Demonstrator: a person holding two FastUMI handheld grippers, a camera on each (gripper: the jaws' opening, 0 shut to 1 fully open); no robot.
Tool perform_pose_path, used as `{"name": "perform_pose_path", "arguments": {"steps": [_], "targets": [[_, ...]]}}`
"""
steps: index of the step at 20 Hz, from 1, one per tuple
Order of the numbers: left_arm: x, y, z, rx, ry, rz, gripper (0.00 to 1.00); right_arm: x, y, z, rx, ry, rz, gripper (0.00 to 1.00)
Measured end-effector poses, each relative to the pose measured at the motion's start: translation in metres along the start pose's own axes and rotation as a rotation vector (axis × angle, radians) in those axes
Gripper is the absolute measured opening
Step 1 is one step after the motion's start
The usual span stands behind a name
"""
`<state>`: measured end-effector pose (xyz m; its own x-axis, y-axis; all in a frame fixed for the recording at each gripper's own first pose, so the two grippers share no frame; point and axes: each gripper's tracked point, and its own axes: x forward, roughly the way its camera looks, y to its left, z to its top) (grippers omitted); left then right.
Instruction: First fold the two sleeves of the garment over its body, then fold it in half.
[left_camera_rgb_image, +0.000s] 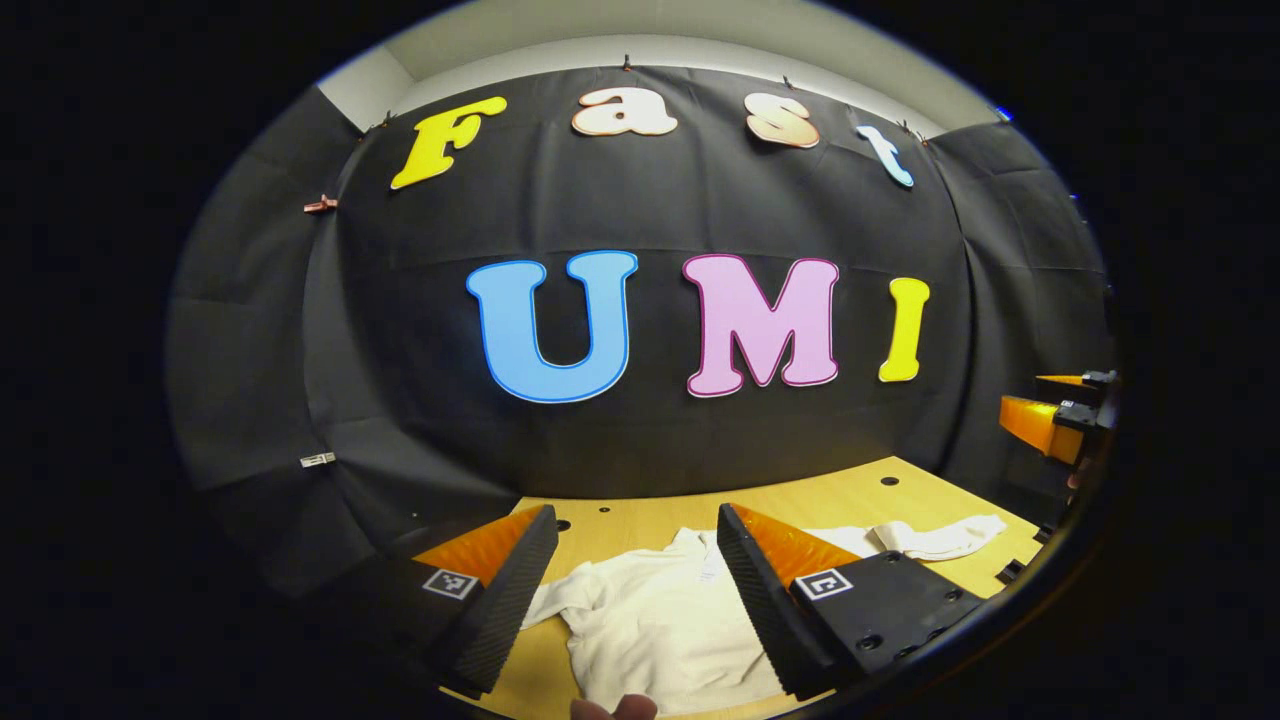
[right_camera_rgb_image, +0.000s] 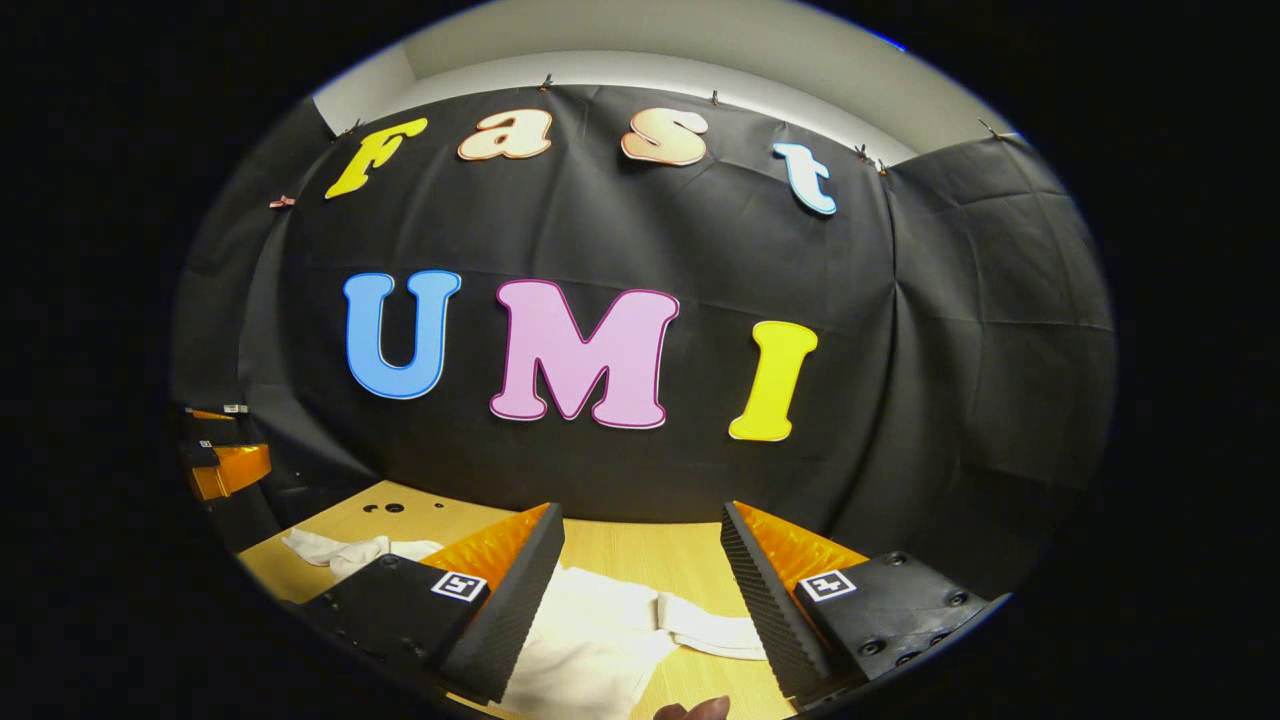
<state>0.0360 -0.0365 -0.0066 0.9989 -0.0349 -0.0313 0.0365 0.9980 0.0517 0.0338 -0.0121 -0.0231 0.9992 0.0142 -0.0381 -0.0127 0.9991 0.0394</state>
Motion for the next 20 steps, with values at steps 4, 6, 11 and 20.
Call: {"name": "perform_pose_path", "arguments": {"steps": [4,6,11,20], "targets": [[0.004,-0.014,-0.002,0.017,0.011,-0.017,0.99,0.008,-0.030,-0.021,0.005,0.063,-0.043,0.97],[0.006,-0.021,-0.005,0.021,0.026,-0.025,0.98,0.013,-0.051,-0.039,0.014,0.111,-0.071,0.97],[0.015,-0.041,-0.019,0.018,0.067,-0.042,0.98,0.031,-0.110,-0.099,-0.004,0.246,-0.118,0.98],[0.037,-0.085,-0.037,0.055,0.128,-0.066,0.98,0.068,-0.218,-0.229,0.070,0.495,-0.248,0.98]]}}
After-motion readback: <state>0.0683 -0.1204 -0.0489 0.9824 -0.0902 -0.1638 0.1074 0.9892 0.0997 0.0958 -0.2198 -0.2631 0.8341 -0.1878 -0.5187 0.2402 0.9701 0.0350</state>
